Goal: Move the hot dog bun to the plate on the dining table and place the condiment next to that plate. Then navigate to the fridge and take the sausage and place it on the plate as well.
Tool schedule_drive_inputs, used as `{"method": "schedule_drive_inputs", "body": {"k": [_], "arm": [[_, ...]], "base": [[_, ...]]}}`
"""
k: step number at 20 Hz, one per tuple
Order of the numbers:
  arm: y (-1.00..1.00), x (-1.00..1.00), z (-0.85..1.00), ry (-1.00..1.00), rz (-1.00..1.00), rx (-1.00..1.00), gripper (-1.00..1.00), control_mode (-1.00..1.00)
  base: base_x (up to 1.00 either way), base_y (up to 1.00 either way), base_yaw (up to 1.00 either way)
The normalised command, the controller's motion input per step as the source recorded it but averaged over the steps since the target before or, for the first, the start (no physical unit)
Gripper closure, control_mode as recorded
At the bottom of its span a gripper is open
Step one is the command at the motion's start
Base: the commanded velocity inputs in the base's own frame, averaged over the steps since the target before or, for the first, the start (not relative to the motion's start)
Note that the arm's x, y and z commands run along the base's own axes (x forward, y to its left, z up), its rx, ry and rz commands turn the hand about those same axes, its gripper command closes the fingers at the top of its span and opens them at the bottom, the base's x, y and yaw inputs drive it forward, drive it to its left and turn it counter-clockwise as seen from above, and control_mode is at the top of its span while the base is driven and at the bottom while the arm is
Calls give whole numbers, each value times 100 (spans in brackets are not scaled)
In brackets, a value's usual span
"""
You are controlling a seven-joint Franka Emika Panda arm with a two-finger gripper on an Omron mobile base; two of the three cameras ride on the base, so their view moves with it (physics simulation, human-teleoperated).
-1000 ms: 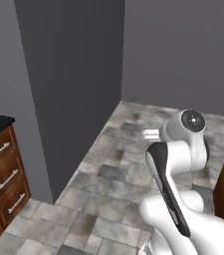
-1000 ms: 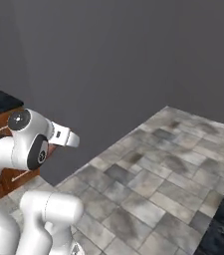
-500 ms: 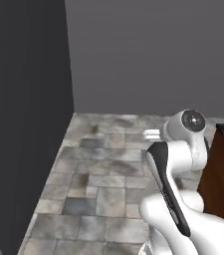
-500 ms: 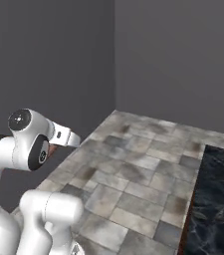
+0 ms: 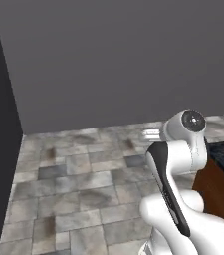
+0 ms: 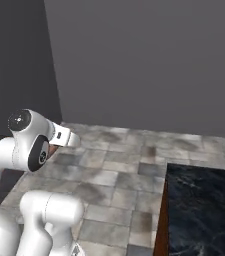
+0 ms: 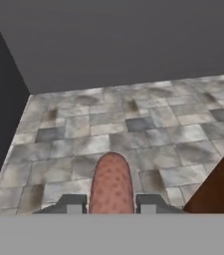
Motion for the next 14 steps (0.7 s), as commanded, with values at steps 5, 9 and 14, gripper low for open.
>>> {"method": "schedule_drive_inputs", "body": {"k": [5, 9, 14], "arm": [[0, 0, 0, 0, 0, 0, 100, 100], [0, 0, 0, 0, 0, 0, 100, 100], [0, 0, 0, 0, 0, 0, 100, 100]], "base": [[100, 54, -51], [85, 83, -59], [85, 76, -67]]}}
